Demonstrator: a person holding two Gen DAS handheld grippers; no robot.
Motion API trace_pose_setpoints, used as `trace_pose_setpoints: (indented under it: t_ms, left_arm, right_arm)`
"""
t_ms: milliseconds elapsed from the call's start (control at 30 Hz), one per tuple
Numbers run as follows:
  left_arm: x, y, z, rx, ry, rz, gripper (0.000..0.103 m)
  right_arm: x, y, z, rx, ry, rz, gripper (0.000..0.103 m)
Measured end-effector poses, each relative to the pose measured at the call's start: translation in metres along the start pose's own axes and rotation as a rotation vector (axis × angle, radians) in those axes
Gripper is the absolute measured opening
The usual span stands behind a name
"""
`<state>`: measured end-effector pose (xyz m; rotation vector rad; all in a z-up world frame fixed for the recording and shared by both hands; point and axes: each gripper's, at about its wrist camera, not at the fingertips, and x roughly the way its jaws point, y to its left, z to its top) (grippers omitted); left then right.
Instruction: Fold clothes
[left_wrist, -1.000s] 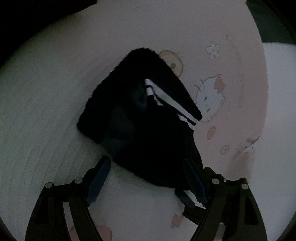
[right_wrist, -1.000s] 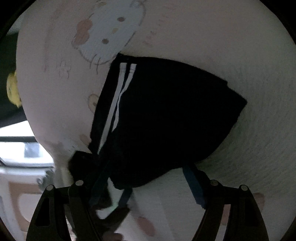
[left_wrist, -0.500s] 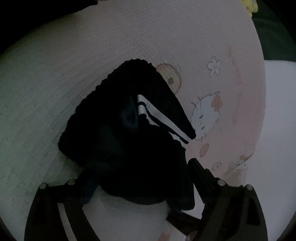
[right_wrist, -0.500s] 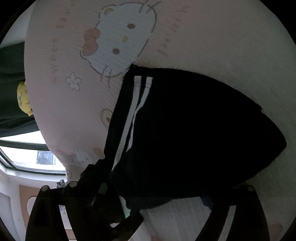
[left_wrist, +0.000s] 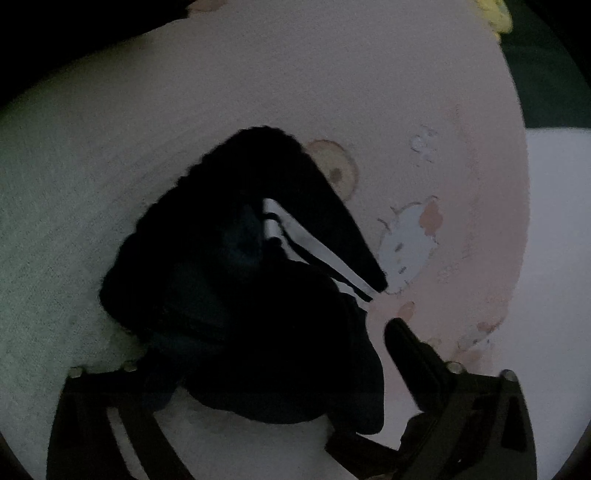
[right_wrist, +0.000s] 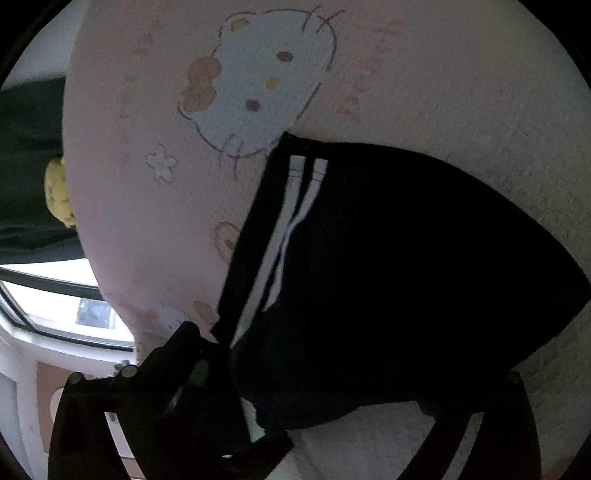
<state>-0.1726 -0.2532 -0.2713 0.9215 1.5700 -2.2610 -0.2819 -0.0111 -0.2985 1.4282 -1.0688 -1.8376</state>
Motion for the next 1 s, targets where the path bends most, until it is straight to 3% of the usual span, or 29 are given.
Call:
trace_pose_setpoints:
  t_ms: [67, 167, 233, 333, 400, 467, 600, 733, 900, 1000]
  left_arm:
    - [-0.002, 0.003, 0.001, -0.012, -0.003, 0.009, 0.065]
    - [-0.004, 0.008, 0.001, -0.030, -0.007, 0.022, 0.052]
    - [-0.006, 0.001, -0.003, 0.055, -0.017, 0.084, 0.043]
    - [-0.003, -0.016, -0.012, 0.212, -0.029, 0.200, 0.038]
    - [0.002, -0.029, -0.018, 0.318, -0.036, 0.282, 0.036]
    - [0.002, -0.032, -0.021, 0.363, -0.044, 0.315, 0.034]
    - [-0.003, -0.029, -0.021, 0.381, -0.049, 0.320, 0.029]
    - [-0.006, -0.033, -0.023, 0.414, -0.046, 0.321, 0.022]
    - [-0.014, -0.043, -0.025, 0.478, -0.026, 0.332, 0.018]
    - [-0.025, -0.038, -0.028, 0.466, 0.005, 0.333, 0.018]
  right_arm:
    - [0.003, 0.004, 0.000, -0.004, -0.007, -0.053, 0.085]
    - [0.004, 0.011, 0.000, -0.047, -0.005, -0.159, 0.060]
    - [0.009, 0.024, -0.004, -0.148, 0.000, -0.264, 0.046]
    - [0.017, 0.043, -0.010, -0.298, 0.009, -0.420, 0.033]
    - [0.024, 0.053, -0.020, -0.406, -0.003, -0.502, 0.029]
    - [0.032, 0.065, -0.030, -0.530, -0.019, -0.590, 0.027]
    - [0.035, 0.070, -0.038, -0.620, -0.037, -0.625, 0.023]
    - [0.031, 0.071, -0.037, -0.615, -0.033, -0.602, 0.012]
    - [0.024, 0.074, -0.047, -0.621, -0.049, -0.608, 0.007]
    - [0.015, 0.069, -0.057, -0.593, -0.053, -0.609, 0.007]
